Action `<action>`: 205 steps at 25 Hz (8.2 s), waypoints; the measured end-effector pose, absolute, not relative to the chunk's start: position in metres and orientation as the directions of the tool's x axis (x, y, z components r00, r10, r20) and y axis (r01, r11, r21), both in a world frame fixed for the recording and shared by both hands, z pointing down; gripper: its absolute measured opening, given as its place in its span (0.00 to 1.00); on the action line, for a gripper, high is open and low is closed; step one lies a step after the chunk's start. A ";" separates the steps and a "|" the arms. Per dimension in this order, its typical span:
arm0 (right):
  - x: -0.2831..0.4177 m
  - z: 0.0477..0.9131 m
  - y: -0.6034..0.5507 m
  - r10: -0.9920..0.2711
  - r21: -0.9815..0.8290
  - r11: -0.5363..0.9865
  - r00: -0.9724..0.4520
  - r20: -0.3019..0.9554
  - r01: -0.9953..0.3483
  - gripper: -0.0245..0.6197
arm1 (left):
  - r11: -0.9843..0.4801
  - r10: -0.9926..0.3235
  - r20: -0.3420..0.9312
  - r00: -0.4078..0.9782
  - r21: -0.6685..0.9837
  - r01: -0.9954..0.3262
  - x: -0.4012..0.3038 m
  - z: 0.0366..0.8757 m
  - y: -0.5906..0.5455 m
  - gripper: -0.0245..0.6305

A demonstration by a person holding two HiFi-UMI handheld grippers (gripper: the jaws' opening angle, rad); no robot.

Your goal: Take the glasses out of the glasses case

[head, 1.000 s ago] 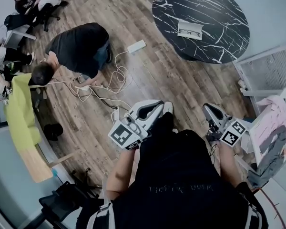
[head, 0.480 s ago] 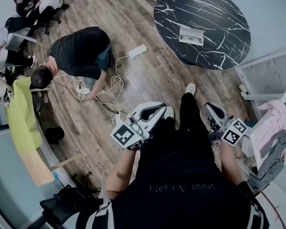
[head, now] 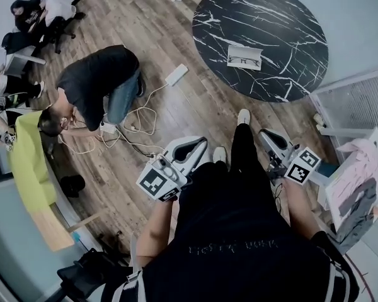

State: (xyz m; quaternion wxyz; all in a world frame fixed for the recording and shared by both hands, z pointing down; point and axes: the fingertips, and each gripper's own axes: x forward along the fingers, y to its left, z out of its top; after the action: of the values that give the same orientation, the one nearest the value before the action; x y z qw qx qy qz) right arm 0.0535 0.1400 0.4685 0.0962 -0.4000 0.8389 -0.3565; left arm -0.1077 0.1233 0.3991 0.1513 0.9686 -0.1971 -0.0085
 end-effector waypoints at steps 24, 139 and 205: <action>0.163 0.487 -0.025 -0.691 -0.688 0.440 -0.707 0.150 -0.576 0.10 | -0.848 -0.410 0.151 0.900 0.301 -0.436 0.015 0.419 -0.039 0.07; 0.132 0.689 -0.171 -0.265 -0.063 0.821 -0.476 0.838 -0.567 0.09 | -0.720 -0.497 0.207 0.843 0.443 -0.533 -0.004 0.503 -0.093 0.07; 0.222 0.502 -0.072 -0.737 -0.334 0.471 -0.572 0.360 -0.816 0.09 | -0.798 -0.384 0.113 0.916 0.459 -0.391 0.041 0.466 -0.090 0.07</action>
State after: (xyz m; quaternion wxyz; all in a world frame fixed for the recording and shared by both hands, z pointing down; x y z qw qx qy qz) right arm 0.2220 -0.0724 0.5022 -0.0832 -0.4549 0.8535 -0.2401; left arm 0.0407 -0.0896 0.4659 0.2437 0.9481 -0.2042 0.0071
